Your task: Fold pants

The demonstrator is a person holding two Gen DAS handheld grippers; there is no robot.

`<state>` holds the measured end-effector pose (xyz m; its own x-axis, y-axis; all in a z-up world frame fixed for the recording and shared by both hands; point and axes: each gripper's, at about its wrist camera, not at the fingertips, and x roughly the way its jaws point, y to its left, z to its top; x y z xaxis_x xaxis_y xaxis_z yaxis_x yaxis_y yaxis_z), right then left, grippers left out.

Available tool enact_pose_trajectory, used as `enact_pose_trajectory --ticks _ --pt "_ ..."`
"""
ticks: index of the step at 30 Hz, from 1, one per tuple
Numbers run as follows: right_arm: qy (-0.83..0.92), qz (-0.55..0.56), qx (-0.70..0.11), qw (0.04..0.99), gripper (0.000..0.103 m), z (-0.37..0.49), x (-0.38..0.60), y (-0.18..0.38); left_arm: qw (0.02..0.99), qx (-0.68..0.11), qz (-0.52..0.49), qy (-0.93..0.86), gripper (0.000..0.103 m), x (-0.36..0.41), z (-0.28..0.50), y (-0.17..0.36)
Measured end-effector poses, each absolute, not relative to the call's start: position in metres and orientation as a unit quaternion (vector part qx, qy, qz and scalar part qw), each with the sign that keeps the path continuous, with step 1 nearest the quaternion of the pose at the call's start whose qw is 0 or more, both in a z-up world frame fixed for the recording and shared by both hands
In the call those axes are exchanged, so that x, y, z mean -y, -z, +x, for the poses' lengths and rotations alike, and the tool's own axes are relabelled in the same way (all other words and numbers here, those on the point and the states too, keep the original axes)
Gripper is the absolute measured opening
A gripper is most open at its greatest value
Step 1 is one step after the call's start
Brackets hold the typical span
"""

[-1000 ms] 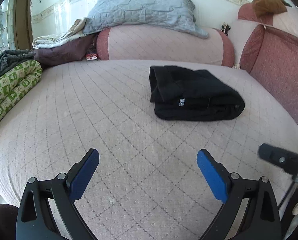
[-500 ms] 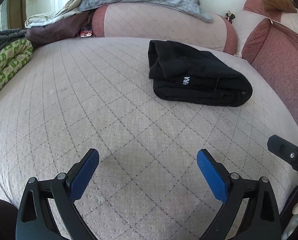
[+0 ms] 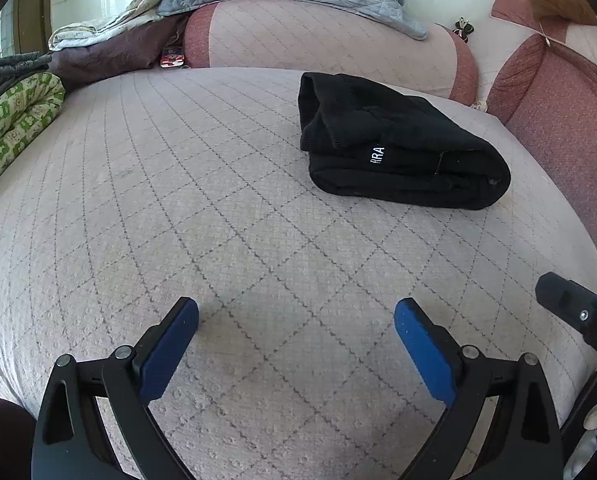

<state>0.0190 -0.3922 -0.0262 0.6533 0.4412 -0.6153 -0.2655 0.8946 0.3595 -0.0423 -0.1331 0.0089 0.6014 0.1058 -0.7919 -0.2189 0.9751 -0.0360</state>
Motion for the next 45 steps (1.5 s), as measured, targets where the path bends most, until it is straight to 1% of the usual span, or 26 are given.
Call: enact_pose_trajectory --ticks 45 --pt "-0.199 0.087 -0.368 0.904 0.09 0.016 0.38 0.029 0.893 -0.435 -0.055 -0.103 0.098 0.137 -0.044 -0.008"
